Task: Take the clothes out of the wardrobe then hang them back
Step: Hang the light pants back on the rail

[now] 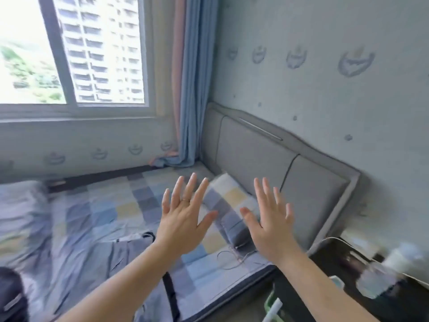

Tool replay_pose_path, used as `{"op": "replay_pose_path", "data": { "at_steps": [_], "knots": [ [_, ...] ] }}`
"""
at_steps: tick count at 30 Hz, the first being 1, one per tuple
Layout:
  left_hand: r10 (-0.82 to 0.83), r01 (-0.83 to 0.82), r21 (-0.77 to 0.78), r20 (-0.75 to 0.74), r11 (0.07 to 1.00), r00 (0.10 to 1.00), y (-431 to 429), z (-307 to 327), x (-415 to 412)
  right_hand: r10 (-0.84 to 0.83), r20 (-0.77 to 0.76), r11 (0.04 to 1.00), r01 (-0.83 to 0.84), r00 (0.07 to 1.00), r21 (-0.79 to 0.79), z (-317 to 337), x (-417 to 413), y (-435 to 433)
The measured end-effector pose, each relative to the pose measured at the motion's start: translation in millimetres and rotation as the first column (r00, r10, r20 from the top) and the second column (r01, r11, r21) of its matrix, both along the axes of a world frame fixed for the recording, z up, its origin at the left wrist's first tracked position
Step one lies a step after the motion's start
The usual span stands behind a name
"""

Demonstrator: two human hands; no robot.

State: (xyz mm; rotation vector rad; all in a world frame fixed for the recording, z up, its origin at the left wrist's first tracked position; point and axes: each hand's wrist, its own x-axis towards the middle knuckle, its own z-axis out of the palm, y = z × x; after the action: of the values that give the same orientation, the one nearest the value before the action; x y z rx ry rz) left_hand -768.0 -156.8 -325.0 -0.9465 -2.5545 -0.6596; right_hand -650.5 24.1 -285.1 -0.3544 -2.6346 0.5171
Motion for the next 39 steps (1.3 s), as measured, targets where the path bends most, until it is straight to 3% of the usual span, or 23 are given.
{"op": "replay_pose_path", "data": {
  "at_steps": [7, 15, 23, 30, 34, 39],
  "knots": [
    [0.368, -0.344, -0.131, 0.32, 0.93, 0.873, -132.4, -125.8, -40.5, 0.292, 0.216, 0.95, -0.257, 0.932, -0.178, -130.6, -114.9, -93.6],
    [0.594, -0.515, -0.305, 0.507, 0.801, 0.625, -191.0, -183.0, -122.7, 0.44, 0.4, 0.895, -0.355, 0.804, -0.27, -205.0, -254.8, -130.3],
    [0.637, -0.595, -0.331, 0.641, 0.733, 0.428, -219.0, -227.8, -198.1, 0.471, 0.554, 0.882, -0.358, 0.686, -0.306, -256.1, -360.1, -139.9],
    [0.622, -0.62, -0.334, 0.711, 0.71, 0.329, -245.5, -284.3, -271.9, 0.402, 0.677, 0.915, -0.289, 0.616, -0.28, -319.6, -421.4, -148.8],
    [0.611, -0.609, -0.372, 0.754, 0.7, 0.241, -265.6, -342.8, -320.7, 0.353, 0.749, 0.933, -0.274, 0.561, -0.234, -380.6, -455.7, -160.0],
    [0.585, -0.556, -0.396, 0.784, 0.73, 0.209, -303.2, -457.1, -383.3, 0.289, 0.816, 0.954, -0.218, 0.5, -0.204, -487.2, -510.4, -170.9]
  ]
}}
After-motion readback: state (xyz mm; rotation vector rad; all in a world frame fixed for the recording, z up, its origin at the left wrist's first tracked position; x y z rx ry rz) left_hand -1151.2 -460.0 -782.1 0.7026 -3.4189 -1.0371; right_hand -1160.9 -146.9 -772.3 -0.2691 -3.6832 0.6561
